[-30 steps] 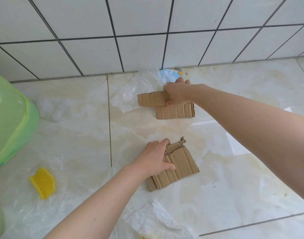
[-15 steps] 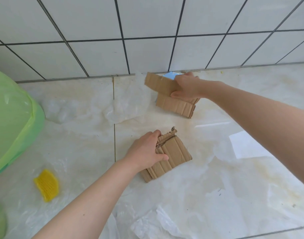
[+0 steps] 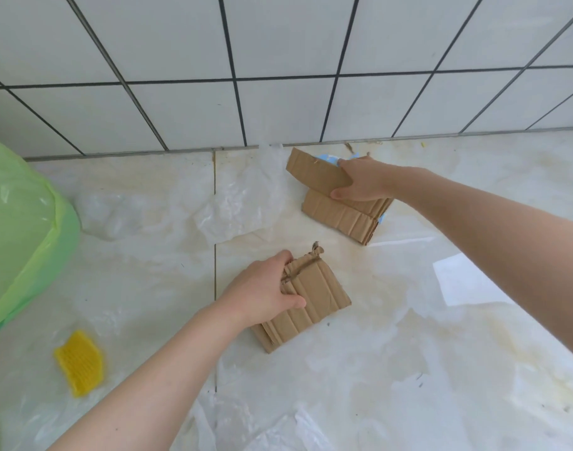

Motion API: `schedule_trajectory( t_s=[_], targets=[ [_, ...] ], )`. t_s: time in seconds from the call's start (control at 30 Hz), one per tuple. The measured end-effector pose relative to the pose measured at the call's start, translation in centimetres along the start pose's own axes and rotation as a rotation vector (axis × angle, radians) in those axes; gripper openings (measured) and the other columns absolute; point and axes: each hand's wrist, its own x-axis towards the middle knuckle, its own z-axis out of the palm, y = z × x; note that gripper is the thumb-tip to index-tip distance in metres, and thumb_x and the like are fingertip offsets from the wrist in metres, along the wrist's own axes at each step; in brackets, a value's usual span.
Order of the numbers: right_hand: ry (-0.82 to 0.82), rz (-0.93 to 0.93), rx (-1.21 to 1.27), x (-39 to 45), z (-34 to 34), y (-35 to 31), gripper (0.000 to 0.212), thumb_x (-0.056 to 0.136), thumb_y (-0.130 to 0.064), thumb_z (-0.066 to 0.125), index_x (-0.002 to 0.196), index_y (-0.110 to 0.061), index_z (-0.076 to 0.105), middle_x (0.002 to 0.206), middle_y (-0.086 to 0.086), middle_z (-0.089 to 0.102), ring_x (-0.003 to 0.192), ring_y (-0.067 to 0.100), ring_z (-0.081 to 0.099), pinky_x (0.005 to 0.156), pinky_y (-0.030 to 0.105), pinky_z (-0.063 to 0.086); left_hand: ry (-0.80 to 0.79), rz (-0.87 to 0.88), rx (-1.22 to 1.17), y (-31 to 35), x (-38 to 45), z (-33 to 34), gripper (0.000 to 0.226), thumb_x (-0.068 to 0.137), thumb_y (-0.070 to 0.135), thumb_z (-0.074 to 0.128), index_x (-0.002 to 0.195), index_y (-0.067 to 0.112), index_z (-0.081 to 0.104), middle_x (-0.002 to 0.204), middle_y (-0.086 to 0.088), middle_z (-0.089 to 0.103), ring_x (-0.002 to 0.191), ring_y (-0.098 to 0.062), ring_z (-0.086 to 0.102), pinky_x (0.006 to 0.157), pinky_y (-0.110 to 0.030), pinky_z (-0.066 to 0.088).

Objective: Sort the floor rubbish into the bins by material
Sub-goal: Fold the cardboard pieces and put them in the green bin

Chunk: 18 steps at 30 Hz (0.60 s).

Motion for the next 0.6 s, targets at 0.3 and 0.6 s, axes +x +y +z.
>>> schedule_trajectory(
  t_s=[0.3, 0.6],
  targets=[
    [-0.002, -0.053, -0.078, -2.3, 1.2, 0.4, 0.065, 0.084, -0.045, 0.063, 0.135, -0.012, 0.041, 0.153, 0.009, 0.021, 0.134, 0.038, 0.023, 0.103, 0.049, 0.03, 0.207, -0.162, -0.242, -2.6, 0.5, -3.8, 0.038, 0.071, 0.032, 0.08, 0.1, 0.023, 0.057, 0.094, 0.006, 0.066, 0.088, -0.014, 0.063, 0.077, -0.035, 0.052],
    [0.027, -0.035, 0.015, -1.7, 2.0, 0.2, 0.051, 0.081, -0.036, 0.068, 0.117, -0.007, 0.047, 0.114, 0.017, 0.047, 0.108, 0.032, 0.047, 0.08, 0.035, 0.041, 0.279, -0.238, -0.419, -3.2, -0.6, -3.4, 0.033, 0.071, 0.027, 0.08, 0.096, 0.023, 0.058, 0.093, 0.005, 0.069, 0.086, -0.015, 0.066, 0.08, -0.038, 0.055]
  ],
)
